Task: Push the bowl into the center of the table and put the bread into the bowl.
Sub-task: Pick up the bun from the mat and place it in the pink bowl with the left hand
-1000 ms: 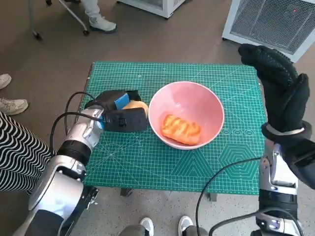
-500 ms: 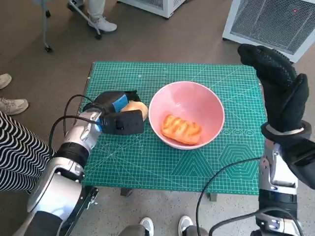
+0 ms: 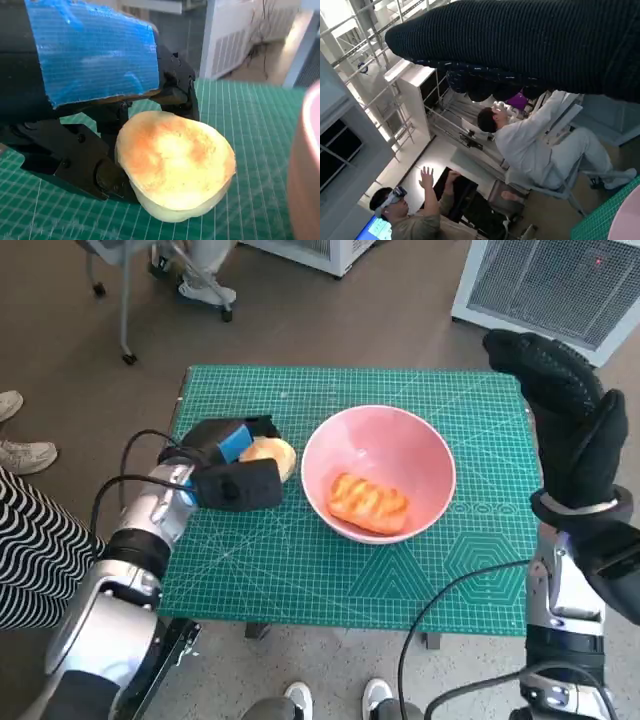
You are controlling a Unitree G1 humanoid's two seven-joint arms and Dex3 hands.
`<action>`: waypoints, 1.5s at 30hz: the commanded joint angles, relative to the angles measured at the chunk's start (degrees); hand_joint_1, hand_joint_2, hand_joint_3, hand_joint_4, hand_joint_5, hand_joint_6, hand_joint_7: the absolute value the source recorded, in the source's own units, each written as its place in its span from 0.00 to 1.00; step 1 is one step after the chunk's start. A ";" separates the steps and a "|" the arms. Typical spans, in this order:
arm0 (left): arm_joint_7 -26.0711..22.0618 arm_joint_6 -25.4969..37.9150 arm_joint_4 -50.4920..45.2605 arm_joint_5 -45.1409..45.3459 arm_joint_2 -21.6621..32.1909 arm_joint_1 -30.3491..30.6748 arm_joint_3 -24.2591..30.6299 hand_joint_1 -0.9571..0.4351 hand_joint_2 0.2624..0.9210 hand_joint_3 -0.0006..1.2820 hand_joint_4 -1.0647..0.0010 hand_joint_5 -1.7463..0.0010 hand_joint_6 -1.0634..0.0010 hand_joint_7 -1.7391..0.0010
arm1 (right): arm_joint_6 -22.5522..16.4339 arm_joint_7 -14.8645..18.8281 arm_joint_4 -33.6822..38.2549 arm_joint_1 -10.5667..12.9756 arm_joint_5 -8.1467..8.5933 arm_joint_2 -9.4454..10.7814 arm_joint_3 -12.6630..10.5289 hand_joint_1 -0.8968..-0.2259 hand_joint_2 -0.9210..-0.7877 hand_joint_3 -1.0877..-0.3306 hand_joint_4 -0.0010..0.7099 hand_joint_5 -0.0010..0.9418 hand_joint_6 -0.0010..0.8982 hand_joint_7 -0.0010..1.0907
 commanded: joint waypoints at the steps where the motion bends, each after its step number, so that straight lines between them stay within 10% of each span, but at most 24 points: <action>1: -0.52 -2.44 -10.22 -2.95 0.97 -0.52 2.99 0.69 1.00 0.02 0.30 0.40 0.38 0.31 | 0.76 0.32 0.67 0.70 -0.02 -0.12 0.15 0.31 0.00 0.46 0.22 0.00 0.00 0.50; 13: -0.32 -4.43 -31.62 -3.22 -1.08 3.39 4.75 0.69 1.00 0.01 0.26 0.42 0.38 0.33 | 0.48 0.16 1.48 -0.09 -0.67 -0.20 0.43 0.32 0.00 0.46 0.22 0.00 0.00 0.50; 30: -2.85 -7.97 -19.73 -0.07 -8.35 -2.91 -0.17 0.69 1.00 0.03 0.28 0.40 0.43 0.30 | -0.04 0.10 0.88 0.50 -0.82 -0.45 0.32 0.33 0.00 0.46 0.22 0.00 0.00 0.49; 34: -7.75 -5.68 -17.20 -1.40 -9.82 -3.59 -0.12 0.69 1.00 0.14 0.43 0.30 0.58 0.22 | -0.06 -0.03 0.46 0.90 -0.66 -0.60 0.08 0.33 0.00 0.46 0.23 0.00 0.00 0.49; 39: -13.58 -3.39 -17.45 -2.87 -10.21 -3.13 0.42 0.61 0.84 0.10 0.71 0.82 0.74 0.69 | 0.19 -0.41 -0.22 1.29 -0.73 -0.59 -0.21 0.32 0.00 0.46 0.22 0.00 0.00 0.49; 45: -16.22 -1.83 -18.93 -1.69 -9.54 -3.01 -0.42 0.49 0.82 0.07 0.84 0.98 0.80 0.84 | 0.24 -0.78 -0.50 1.56 -0.90 -0.55 -0.61 0.32 0.00 0.47 0.22 0.00 0.00 0.51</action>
